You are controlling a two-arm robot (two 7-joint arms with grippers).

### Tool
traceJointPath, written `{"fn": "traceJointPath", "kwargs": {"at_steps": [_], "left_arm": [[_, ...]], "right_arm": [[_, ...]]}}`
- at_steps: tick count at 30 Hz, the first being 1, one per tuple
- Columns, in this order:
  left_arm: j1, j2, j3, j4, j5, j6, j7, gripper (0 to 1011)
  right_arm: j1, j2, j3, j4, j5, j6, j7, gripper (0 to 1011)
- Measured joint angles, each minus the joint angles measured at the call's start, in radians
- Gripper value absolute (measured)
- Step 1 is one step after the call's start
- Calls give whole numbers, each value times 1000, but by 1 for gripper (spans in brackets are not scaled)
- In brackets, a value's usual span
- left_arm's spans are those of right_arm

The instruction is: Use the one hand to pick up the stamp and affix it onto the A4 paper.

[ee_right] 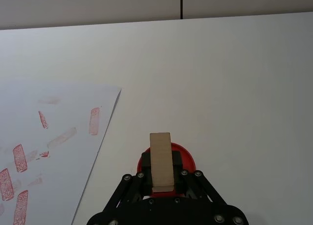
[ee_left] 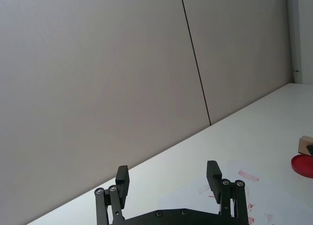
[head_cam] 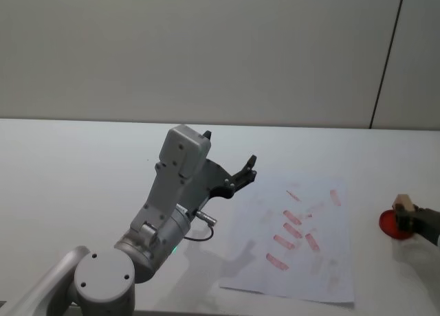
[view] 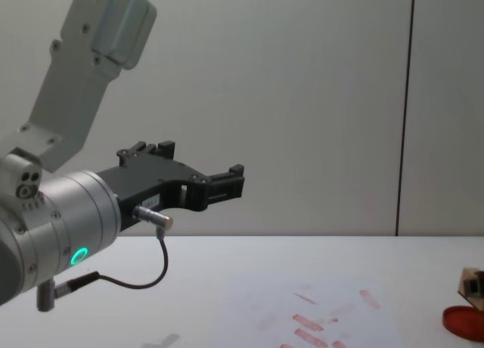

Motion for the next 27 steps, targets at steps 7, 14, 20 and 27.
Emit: {"fn": "traceJointPath", "kwargs": {"at_steps": [7,14,20,27], "left_arm": [[0,0,0,0,0,0,0,1002],[0,0,0,0,0,0,0,1002],[0,0,0,0,0,0,0,1002],[0,0,0,0,0,0,0,1002]], "right_arm": [[2,4,5,-11,-1,30,13,217],[7,2,8,-6,6,48,17,217],[14,-3,8,7,11,54,17,217],[25,-9,8,23,12,57,16,217]]}}
